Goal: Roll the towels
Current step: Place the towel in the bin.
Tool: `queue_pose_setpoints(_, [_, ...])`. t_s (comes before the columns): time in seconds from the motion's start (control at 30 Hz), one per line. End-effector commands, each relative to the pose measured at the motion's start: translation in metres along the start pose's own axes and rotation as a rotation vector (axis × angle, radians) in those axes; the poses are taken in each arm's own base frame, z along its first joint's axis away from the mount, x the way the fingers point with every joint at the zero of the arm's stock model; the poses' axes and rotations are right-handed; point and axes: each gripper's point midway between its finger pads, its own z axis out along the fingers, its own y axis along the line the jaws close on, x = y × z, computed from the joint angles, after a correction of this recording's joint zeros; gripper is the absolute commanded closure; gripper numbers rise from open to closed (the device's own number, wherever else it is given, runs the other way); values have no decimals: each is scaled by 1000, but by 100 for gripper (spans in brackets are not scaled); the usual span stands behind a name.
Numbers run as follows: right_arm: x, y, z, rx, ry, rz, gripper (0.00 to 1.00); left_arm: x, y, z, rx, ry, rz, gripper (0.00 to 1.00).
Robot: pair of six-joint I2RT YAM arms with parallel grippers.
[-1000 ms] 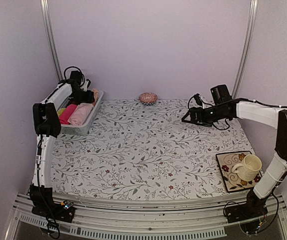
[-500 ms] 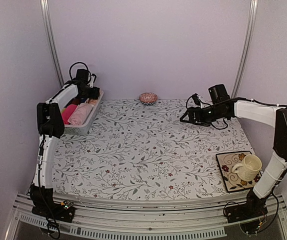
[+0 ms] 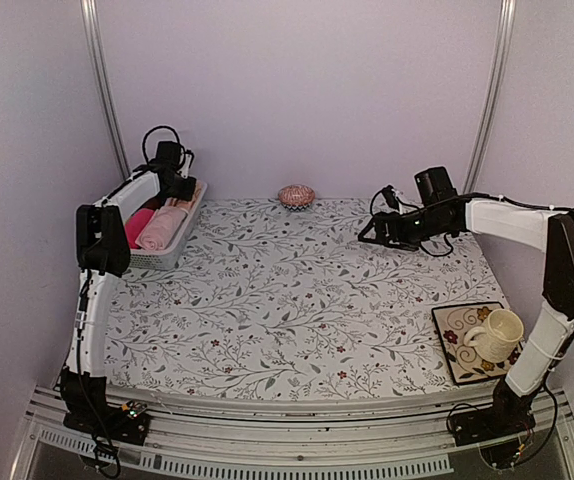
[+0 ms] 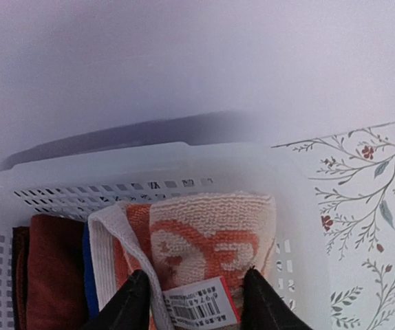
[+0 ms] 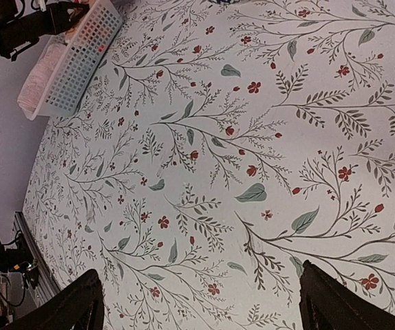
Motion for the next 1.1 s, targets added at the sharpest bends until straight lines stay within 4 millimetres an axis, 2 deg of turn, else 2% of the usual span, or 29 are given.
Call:
queue_pose_setpoints(0.0, [-6,6,2,-13,-7,-24,1,-23,10,-15,-74,-60,17,58])
queue_pose_setpoints(0.1, [-4,5,3,-12,-3,-22,1,-28,12,-19,-84,-74,16,59])
queue_pose_setpoints(0.27, [-3,5,2,-10,-7,-20,1,-36,13,-27,-100,-97,26,49])
queue_pose_setpoints(0.37, [-2,5,2,-12,-6,-18,1,-38,19,-31,-138,-96,42,44])
queue_pose_setpoints(0.57, [-2,7,3,-18,-5,-16,1,-39,32,-34,-206,-92,72,44])
queue_pose_setpoints(0.83, [-1,10,2,-21,-5,-20,1,-21,38,-22,-218,-43,79,43])
queue_pose_setpoints(1.07, [0,12,2,-23,-4,-18,1,-20,48,-25,-256,-39,88,43])
